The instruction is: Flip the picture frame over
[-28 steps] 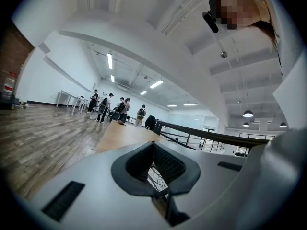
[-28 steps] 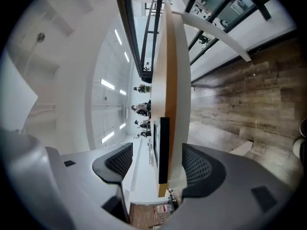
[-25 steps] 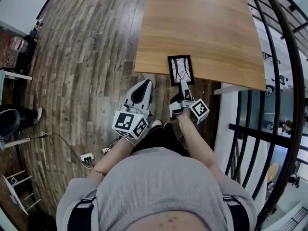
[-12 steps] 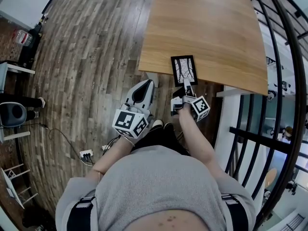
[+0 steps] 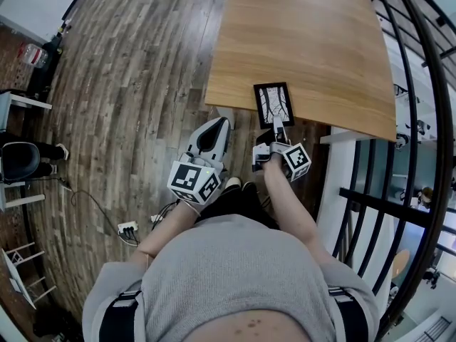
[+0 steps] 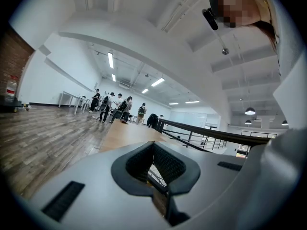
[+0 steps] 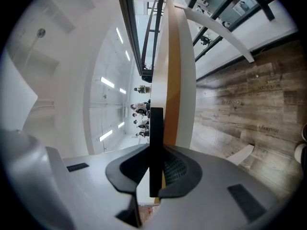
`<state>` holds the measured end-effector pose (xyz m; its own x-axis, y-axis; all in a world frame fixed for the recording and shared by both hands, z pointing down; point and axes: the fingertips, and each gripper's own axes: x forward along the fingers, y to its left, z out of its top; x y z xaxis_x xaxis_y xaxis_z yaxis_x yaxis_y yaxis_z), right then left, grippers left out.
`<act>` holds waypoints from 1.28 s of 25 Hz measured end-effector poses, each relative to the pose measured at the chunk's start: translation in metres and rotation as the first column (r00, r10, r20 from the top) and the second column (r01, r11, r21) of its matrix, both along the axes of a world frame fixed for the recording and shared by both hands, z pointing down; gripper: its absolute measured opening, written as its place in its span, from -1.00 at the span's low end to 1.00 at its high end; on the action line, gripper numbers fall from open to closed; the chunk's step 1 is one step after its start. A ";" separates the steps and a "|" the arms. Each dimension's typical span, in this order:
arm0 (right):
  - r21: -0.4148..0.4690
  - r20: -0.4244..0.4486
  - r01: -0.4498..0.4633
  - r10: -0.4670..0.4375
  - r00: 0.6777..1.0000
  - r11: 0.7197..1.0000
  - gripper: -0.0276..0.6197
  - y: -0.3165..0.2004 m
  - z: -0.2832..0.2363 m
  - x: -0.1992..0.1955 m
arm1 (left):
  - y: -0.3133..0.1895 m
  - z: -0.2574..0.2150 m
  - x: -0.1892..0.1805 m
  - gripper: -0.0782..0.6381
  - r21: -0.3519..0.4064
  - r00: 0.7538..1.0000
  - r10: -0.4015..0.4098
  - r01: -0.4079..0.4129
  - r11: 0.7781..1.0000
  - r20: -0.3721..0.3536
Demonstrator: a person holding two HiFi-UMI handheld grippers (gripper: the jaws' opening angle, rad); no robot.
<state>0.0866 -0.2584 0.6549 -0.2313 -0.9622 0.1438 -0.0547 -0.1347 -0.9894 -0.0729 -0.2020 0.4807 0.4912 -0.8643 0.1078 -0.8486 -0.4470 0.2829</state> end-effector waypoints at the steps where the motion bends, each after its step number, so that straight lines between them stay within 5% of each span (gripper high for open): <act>1: -0.001 -0.017 -0.003 0.003 1.000 1.000 -0.68 0.000 -0.002 0.002 | 0.000 0.000 0.000 -0.76 -0.001 1.000 0.003 -0.003 1.000 -0.001; 7: -0.008 -0.195 0.000 -0.002 0.981 1.000 -0.69 -0.004 -0.027 0.022 | -0.001 0.001 0.007 -0.76 0.004 1.000 0.015 -0.015 1.000 -0.007; 10: 0.005 -0.387 0.047 -0.041 0.921 0.999 -0.70 -0.006 -0.052 0.030 | 0.000 0.001 0.012 -0.76 0.006 0.999 0.029 -0.029 1.000 -0.013; 15: 0.019 -0.532 0.066 -0.045 0.845 0.998 -0.73 -0.008 -0.080 0.045 | 0.000 -0.002 0.021 -0.76 0.012 0.999 0.048 -0.048 0.999 -0.012; 17: 0.029 -0.633 0.091 -0.052 0.773 0.995 -0.73 -0.010 -0.087 0.049 | 0.000 -0.004 0.024 -0.76 0.019 0.998 0.056 -0.055 0.998 -0.013; 19: 0.038 -0.786 0.146 -0.061 0.616 0.988 -0.73 -0.012 -0.098 0.049 | 0.000 -0.007 0.025 -0.76 0.023 0.998 0.061 -0.061 0.998 -0.015; 23: 0.005 -0.994 0.289 -0.026 0.103 0.957 -0.73 -0.015 -0.124 0.042 | 0.000 -0.011 0.025 -0.76 0.022 0.998 0.066 -0.066 0.998 -0.022; 29: -0.151 -0.892 0.431 0.066 -0.448 0.890 -0.73 -0.016 -0.126 0.021 | 0.005 -0.010 0.024 -0.76 0.025 0.998 0.062 -0.061 0.998 -0.024; 32: -0.253 -0.757 0.473 0.133 -0.640 0.844 -0.73 -0.016 -0.114 0.011 | 0.006 -0.008 0.021 -0.76 0.021 0.998 0.058 -0.058 0.998 -0.027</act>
